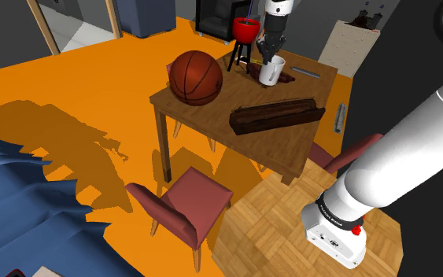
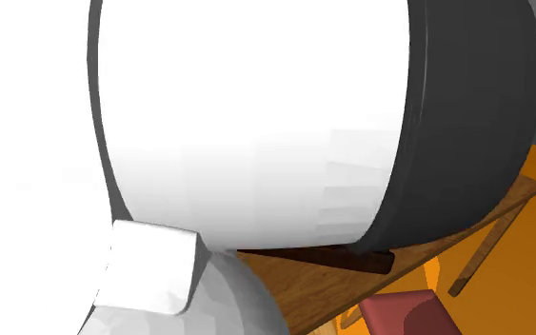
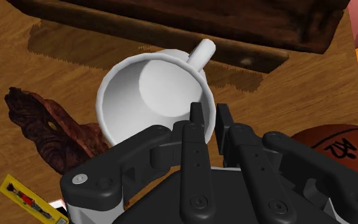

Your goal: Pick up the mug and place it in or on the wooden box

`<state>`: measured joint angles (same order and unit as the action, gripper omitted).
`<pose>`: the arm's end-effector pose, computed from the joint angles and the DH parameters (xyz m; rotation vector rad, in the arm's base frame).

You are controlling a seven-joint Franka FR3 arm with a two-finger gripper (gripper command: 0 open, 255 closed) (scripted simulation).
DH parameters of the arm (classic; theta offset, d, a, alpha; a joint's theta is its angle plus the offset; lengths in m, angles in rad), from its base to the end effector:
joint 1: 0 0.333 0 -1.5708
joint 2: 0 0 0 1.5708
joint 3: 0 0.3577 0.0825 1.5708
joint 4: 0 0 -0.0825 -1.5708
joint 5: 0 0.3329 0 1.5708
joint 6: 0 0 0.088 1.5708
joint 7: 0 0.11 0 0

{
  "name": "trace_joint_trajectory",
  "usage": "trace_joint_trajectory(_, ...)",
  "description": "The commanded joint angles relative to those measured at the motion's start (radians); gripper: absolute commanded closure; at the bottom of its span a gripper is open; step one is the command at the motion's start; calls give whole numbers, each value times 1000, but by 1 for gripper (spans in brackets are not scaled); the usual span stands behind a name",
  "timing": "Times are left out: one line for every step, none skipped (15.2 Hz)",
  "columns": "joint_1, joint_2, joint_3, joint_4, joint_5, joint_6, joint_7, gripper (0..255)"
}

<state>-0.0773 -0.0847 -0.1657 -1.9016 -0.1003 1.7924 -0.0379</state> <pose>0.4636 -0.1273 0.5829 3.0493 -0.2768 -0.0565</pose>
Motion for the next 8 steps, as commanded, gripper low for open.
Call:
trace_joint_trajectory(-3,-78,-1,-77,-14,0,0,255)
trace_joint_trajectory(-7,-116,-3,-113,-20,-1,-3,255)
trace_joint_trajectory(-11,-155,-5,-148,-27,-4,-6,255)
trace_joint_trajectory(-15,-193,-7,-182,-35,-8,-10,255)
trace_joint_trajectory(-20,-232,-10,-215,-42,-13,-14,255)
trace_joint_trajectory(-27,-290,-13,-261,-53,-23,-20,255)
trace_joint_trajectory(-28,-290,-14,-274,-53,-9,-19,255)
trace_joint_trajectory(-28,-289,-14,-287,-54,4,-18,255)
